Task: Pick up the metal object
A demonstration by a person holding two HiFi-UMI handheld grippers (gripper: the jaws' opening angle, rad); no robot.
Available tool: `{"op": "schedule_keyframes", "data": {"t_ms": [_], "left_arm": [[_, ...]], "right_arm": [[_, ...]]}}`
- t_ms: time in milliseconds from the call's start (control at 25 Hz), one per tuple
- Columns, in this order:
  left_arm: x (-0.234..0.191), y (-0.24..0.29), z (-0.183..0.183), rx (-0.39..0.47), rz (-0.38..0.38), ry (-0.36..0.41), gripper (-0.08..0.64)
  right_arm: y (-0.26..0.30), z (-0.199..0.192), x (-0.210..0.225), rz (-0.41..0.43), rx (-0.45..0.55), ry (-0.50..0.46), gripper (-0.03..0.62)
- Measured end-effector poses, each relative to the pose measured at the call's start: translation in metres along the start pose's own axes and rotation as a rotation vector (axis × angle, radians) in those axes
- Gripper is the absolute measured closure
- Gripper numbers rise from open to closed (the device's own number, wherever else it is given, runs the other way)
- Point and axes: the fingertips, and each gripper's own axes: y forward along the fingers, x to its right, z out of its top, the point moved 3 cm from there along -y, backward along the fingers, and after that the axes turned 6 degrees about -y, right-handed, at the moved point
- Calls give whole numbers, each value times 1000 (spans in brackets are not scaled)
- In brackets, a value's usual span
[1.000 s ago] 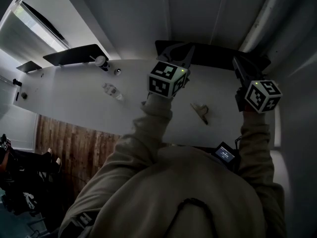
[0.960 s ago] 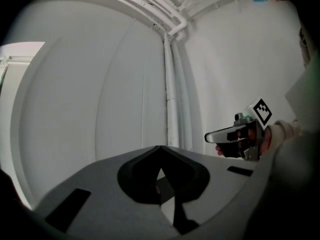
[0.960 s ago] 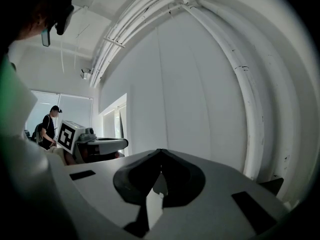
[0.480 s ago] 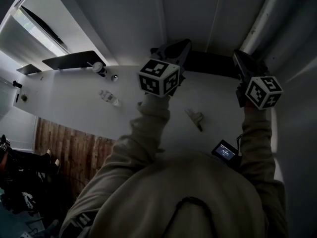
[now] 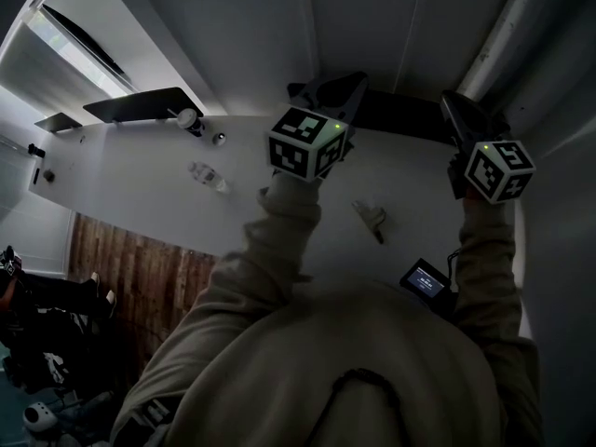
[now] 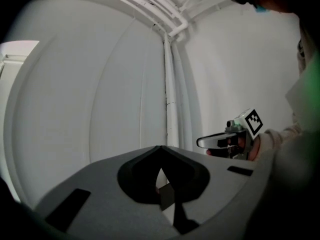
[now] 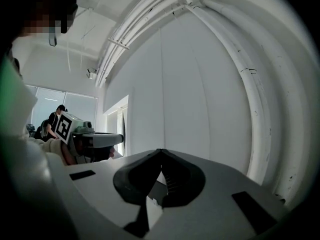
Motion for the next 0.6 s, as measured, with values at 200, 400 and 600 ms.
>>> {"op": "schedule_keyframes", "data": {"t_ms": [200,400,600], "left_arm": [[-8,3,-7,-15,6,-9,565],[-23,5,-26,-49,23,-19,565],[-33,9,-52,-92,36,-19,565]], "right_arm": [[11,-6,0,16,-25,-17,572],[19,-24,2,18,-59,0,572],[30,-44,4,24,-92,6,572]]}}
